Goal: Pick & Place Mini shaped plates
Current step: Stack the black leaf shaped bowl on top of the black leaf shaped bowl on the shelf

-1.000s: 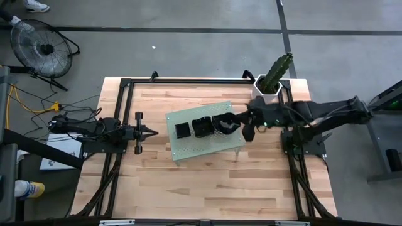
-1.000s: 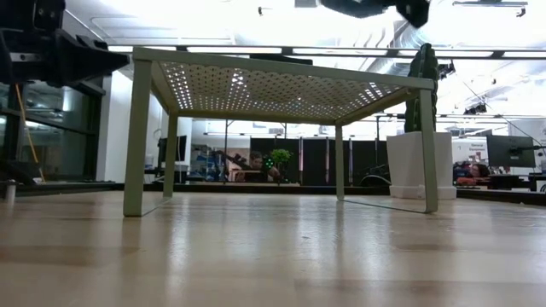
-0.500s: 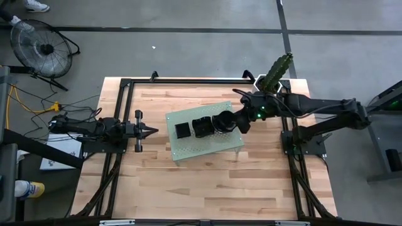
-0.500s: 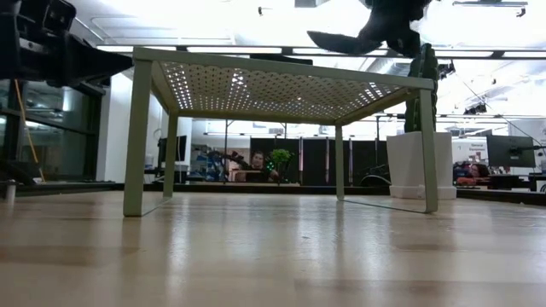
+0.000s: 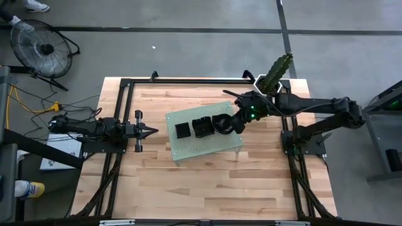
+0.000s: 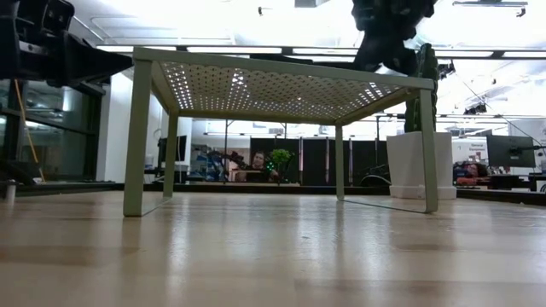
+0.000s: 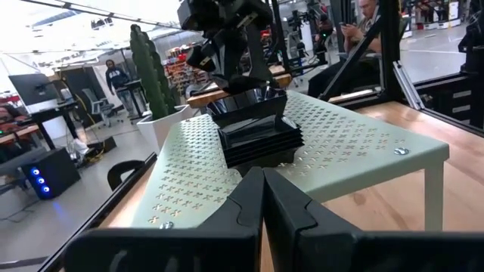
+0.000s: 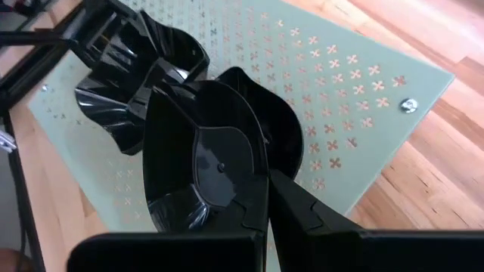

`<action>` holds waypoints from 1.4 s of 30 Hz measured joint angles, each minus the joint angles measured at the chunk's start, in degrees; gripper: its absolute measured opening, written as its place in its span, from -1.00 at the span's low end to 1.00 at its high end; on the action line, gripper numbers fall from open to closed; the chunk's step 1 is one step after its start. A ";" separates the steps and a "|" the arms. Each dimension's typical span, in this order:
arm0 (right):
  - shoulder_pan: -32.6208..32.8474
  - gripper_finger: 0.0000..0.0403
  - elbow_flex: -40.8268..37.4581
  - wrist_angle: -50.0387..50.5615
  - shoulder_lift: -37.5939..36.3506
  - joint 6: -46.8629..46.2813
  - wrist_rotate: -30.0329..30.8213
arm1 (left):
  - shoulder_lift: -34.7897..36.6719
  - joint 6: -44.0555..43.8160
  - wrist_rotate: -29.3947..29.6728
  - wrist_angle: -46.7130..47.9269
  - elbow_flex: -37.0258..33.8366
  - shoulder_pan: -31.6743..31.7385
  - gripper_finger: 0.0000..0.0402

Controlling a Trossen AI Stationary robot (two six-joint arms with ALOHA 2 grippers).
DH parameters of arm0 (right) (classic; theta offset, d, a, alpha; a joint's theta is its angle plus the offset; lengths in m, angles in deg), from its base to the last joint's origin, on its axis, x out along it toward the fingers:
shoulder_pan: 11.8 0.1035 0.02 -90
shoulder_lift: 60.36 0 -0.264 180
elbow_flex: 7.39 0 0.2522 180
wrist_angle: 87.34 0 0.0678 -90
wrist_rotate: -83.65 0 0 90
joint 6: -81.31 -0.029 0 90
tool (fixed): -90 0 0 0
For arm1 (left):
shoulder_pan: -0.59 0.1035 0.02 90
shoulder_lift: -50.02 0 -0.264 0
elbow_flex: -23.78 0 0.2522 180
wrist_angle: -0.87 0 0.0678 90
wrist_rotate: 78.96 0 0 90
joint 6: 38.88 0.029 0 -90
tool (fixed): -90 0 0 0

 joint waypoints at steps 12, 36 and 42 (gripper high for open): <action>0.01 -1.00 0.00 -0.94 1.00 -0.87 0.44 | 0.00 0.01 0.00 -0.01 0.00 0.00 -1.00; 1.62 -1.00 0.00 0.56 1.17 -18.45 2.98 | 0.00 0.00 0.00 0.00 0.00 0.00 -1.00; 4.39 -1.00 -0.02 0.64 1.75 -21.10 4.68 | -0.02 0.00 0.00 -0.02 0.00 0.00 -1.00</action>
